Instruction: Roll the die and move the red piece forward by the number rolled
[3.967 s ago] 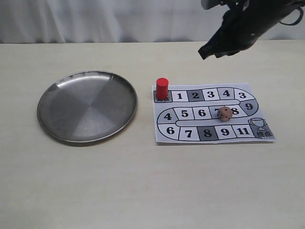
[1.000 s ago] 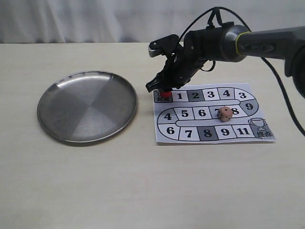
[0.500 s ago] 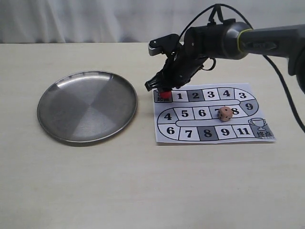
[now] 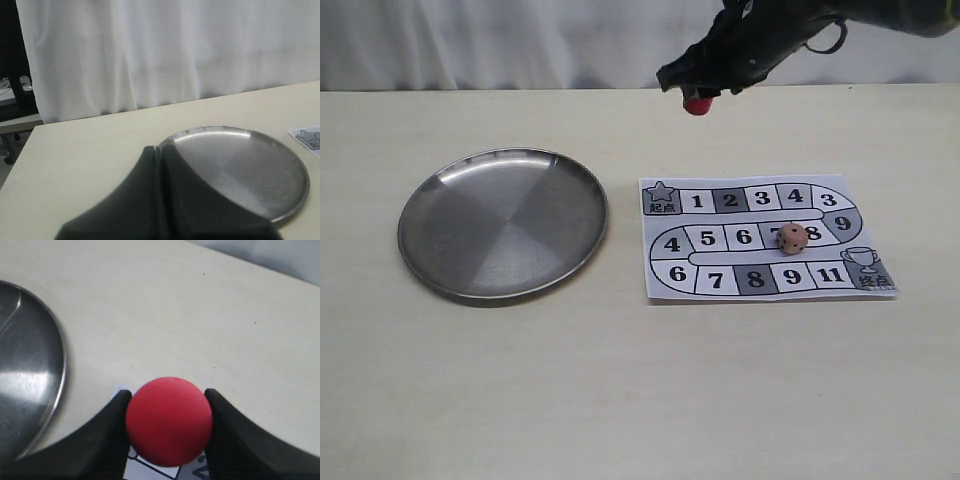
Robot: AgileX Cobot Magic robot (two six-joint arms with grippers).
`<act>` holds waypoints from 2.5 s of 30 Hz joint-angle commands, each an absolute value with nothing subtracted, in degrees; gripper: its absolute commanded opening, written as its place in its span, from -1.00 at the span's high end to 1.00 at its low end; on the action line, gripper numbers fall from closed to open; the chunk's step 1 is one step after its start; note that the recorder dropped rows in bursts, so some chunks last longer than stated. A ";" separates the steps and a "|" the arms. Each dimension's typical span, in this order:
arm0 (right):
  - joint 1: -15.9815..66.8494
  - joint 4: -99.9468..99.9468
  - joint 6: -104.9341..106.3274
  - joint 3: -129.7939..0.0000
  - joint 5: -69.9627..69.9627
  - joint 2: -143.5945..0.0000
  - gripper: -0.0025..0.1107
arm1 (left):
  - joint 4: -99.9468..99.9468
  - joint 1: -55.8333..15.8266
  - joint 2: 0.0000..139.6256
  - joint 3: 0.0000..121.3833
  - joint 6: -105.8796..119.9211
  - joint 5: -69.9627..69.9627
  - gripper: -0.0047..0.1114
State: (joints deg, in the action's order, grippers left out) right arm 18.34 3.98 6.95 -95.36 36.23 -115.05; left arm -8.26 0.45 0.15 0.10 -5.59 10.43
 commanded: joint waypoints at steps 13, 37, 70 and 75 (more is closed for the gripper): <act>18.03 3.13 6.78 -95.12 40.96 -131.84 0.88 | -8.28 -0.03 0.00 0.00 -5.64 9.93 0.92; 15.98 3.55 6.99 -75.30 26.34 -86.33 0.88 | -8.28 -0.03 0.00 0.00 -5.64 9.93 0.92; 16.12 12.15 7.30 0.00 6.75 -3.98 0.88 | -8.28 -0.03 0.00 0.00 -5.64 9.93 0.92; 16.12 12.15 7.30 0.00 9.05 -3.98 0.88 | -8.28 -0.03 0.00 0.00 -5.64 9.93 0.92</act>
State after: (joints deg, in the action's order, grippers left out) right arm 16.23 12.26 6.80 -0.18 8.20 -4.33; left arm -8.26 0.45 0.15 0.10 -5.59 10.43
